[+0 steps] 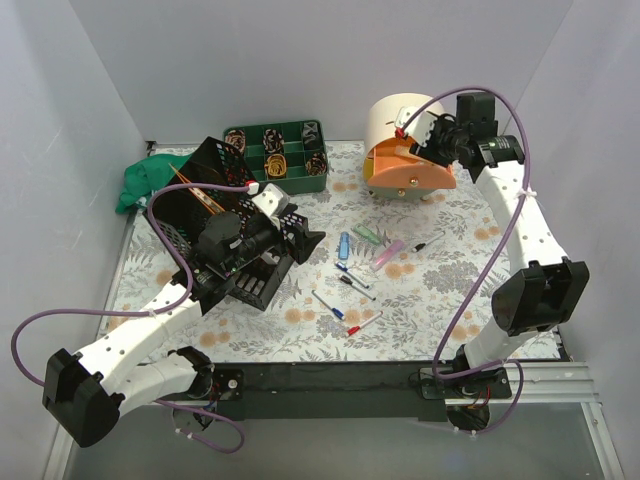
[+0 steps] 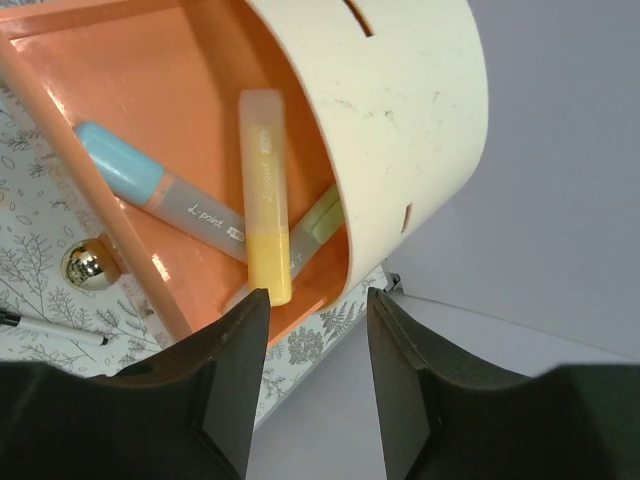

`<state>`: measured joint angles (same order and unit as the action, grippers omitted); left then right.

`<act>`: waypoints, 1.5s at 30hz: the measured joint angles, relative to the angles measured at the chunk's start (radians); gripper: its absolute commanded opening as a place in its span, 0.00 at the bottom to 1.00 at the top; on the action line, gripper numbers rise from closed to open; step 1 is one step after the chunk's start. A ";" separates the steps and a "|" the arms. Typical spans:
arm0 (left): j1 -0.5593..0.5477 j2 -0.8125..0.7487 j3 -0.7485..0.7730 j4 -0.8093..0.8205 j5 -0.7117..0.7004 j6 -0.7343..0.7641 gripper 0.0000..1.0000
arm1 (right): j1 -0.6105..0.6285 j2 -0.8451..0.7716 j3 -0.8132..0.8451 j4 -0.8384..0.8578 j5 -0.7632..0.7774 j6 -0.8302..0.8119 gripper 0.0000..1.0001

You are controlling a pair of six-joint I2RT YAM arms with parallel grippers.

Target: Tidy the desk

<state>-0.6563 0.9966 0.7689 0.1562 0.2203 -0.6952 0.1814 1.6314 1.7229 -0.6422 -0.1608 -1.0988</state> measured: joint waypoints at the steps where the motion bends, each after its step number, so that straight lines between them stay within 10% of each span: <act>1: 0.000 0.000 0.000 0.000 0.000 0.000 0.98 | 0.000 0.000 0.009 0.000 -0.002 0.005 0.52; 10: 0.000 0.000 0.000 -0.001 0.006 0.000 0.98 | -0.002 -0.138 -0.011 -0.040 -0.189 0.045 0.64; 21: 0.000 0.003 0.000 -0.005 0.006 -0.001 0.98 | 0.007 -0.363 -0.485 -0.159 -0.551 -0.269 0.98; 35: 0.000 0.008 0.000 -0.007 0.006 0.000 0.98 | 0.047 -0.111 -0.565 -0.207 -0.479 -0.479 0.90; 45: 0.000 0.008 0.000 -0.007 0.006 0.000 0.98 | 0.131 0.121 -0.449 -0.230 -0.322 -0.489 0.65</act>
<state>-0.6563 1.0042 0.7689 0.1493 0.2260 -0.6952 0.3122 1.7523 1.2743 -0.8722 -0.4824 -1.5883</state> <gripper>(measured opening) 0.982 0.696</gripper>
